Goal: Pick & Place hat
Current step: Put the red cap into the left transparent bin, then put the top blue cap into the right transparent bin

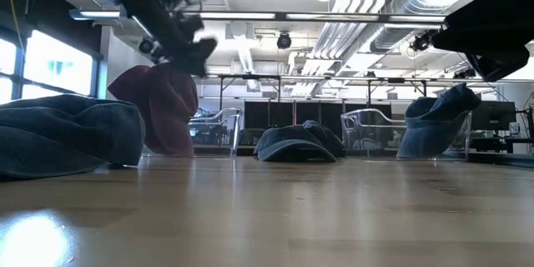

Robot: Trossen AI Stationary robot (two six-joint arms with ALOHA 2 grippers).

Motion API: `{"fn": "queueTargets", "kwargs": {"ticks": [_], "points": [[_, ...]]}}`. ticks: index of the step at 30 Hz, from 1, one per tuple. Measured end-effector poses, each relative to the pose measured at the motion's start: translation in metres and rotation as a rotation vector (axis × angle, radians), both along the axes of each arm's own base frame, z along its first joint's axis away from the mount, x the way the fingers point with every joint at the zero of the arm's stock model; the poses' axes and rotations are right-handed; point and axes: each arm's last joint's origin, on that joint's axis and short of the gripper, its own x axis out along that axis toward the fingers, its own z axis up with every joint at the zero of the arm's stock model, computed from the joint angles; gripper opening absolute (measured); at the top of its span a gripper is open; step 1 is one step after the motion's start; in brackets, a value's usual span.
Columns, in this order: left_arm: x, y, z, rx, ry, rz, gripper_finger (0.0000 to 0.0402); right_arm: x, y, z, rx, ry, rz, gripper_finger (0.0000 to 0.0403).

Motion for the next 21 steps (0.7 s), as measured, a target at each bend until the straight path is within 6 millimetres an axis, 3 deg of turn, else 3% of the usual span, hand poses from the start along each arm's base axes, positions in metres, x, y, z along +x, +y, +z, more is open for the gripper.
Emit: {"fn": "queueTargets", "kwargs": {"ticks": [2,6,12,17,21], "points": [[-0.002,0.010,-0.008,-0.044,0.161,0.090,0.0067,0.000,0.000,0.000,0.001,-0.001,0.000,0.0118],[-0.009,0.018,-0.007,-0.151,0.393,0.225,0.0010,0.000,0.000,0.000,-0.002,0.001,0.006,0.0118],[-0.012,0.018,0.010,-0.162,0.447,0.311,0.0019,0.000,0.001,0.000,0.002,0.007,0.023,0.0119],[-0.007,-0.009,0.056,-0.124,0.367,0.197,0.0021,0.000,0.001,0.000,0.007,0.011,0.038,0.0119],[0.001,-0.056,0.083,-0.077,0.339,-0.012,0.0021,-0.001,0.002,0.000,0.011,0.009,0.037,0.0119]]}}
